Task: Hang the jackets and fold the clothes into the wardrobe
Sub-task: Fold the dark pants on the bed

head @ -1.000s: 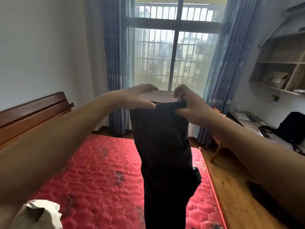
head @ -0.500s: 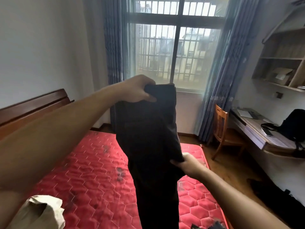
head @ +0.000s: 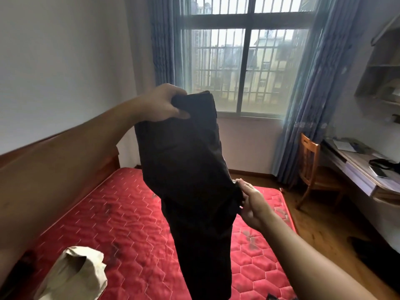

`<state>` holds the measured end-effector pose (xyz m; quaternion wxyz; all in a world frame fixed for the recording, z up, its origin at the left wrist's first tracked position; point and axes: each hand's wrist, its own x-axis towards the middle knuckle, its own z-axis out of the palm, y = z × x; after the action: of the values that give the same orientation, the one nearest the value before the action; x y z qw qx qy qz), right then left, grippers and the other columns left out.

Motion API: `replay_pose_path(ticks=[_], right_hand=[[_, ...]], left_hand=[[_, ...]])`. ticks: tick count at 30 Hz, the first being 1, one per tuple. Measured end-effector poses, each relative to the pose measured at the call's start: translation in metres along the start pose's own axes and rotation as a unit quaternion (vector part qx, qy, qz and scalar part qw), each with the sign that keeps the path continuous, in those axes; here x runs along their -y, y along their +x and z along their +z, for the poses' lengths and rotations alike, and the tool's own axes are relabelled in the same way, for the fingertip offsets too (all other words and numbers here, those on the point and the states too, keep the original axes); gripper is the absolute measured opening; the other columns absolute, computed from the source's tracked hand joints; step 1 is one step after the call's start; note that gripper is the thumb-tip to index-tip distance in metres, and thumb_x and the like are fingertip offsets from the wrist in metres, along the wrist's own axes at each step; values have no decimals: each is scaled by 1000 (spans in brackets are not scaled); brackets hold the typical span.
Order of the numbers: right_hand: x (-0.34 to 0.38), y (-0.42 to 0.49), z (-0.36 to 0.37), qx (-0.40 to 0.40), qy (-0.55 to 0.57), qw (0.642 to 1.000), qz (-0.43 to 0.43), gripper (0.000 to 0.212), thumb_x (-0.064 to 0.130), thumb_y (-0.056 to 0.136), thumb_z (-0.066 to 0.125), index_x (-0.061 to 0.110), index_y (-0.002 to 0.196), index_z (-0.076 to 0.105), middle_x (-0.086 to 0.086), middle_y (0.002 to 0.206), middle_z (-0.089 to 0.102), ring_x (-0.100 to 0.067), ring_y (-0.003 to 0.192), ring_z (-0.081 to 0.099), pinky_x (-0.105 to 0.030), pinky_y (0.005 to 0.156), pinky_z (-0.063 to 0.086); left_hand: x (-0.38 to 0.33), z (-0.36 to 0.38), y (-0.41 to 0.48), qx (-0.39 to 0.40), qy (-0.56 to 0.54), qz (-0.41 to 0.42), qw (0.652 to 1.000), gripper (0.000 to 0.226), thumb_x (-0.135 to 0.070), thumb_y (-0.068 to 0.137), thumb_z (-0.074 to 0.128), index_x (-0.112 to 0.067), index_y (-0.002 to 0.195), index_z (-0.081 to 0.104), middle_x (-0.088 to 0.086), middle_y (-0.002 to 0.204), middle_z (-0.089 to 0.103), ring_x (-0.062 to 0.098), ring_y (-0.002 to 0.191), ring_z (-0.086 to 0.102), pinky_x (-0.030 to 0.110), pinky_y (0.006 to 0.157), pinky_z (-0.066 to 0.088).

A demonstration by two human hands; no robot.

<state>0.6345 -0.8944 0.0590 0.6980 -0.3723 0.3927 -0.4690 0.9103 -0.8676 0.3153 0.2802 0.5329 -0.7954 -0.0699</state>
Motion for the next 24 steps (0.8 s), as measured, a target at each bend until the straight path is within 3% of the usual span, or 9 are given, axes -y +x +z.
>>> replay_pose_path(ticks=[2, 4, 10, 15, 17, 19, 21, 22, 24], right_hand=[[3, 1, 9, 13, 65, 998, -3, 23, 14, 100, 58, 5, 120, 63, -11, 102, 71, -22, 88, 67, -36, 80, 53], [2, -2, 9, 26, 91, 995, 8, 28, 3, 96, 58, 3, 123, 66, -17, 110, 72, -29, 99, 68, -41, 89, 54], [19, -3, -8, 18, 151, 986, -64, 21, 4, 100, 51, 2, 109, 70, -17, 104, 74, -26, 91, 71, -38, 93, 55], [27, -9, -14, 15, -160, 982, -101, 19, 18, 91, 72, 8, 106, 76, -7, 97, 74, -18, 88, 67, -31, 75, 52], [31, -13, -15, -6, -335, 932, -141, 18, 18, 86, 78, 3, 95, 74, -7, 83, 70, -14, 75, 63, -19, 68, 48], [32, -13, -17, -44, -520, 836, -169, 23, 18, 87, 78, 1, 77, 66, -5, 74, 57, -14, 65, 49, -15, 55, 35], [37, -12, -15, -53, -600, 783, -159, 15, 20, 84, 79, 15, 79, 66, -2, 95, 58, -15, 81, 55, -11, 65, 38], [41, -15, -8, -23, -595, 790, -145, 19, 22, 80, 83, 23, 90, 66, -1, 109, 59, -15, 98, 59, -13, 80, 42], [53, -20, 16, 68, -480, 863, -142, 48, 21, 72, 89, 26, 112, 63, 0, 124, 63, -16, 117, 62, -31, 100, 50]], left_hand=[[3, 0, -5, 1, -9, -2, 1000, 11, -19, 89, 76, -20, 99, 71, 2, 94, 72, 21, 89, 69, 38, 79, 59], [10, -5, -12, 4, -21, -12, 1000, 12, -18, 89, 77, -26, 96, 71, -1, 92, 74, 21, 88, 71, 38, 81, 59], [39, -22, -31, -4, -34, -49, 998, 16, -20, 87, 79, -26, 101, 75, -7, 95, 76, 17, 90, 73, 47, 88, 60], [31, -24, -27, 10, -27, -36, 999, 18, -20, 87, 79, -22, 103, 75, -7, 95, 77, 13, 88, 73, 43, 87, 61], [24, -26, -24, 19, -7, -20, 1000, 17, -20, 87, 79, -21, 103, 75, -7, 93, 76, 12, 85, 73, 42, 84, 61], [16, -25, -20, 24, 13, 1, 1000, 16, -19, 86, 79, -19, 101, 74, -3, 91, 75, 14, 83, 72, 44, 82, 61], [8, -24, -15, 23, 35, 19, 999, 13, -20, 85, 80, -19, 97, 74, -2, 88, 74, 14, 80, 71, 46, 80, 60], [4, -23, -12, 25, 46, 25, 998, 13, -23, 85, 80, -20, 95, 73, -3, 87, 73, 13, 78, 70, 46, 79, 60], [-7, -19, -7, 45, 65, 39, 996, 15, -28, 84, 81, -22, 95, 73, -6, 85, 72, 10, 77, 69, 43, 77, 60]])
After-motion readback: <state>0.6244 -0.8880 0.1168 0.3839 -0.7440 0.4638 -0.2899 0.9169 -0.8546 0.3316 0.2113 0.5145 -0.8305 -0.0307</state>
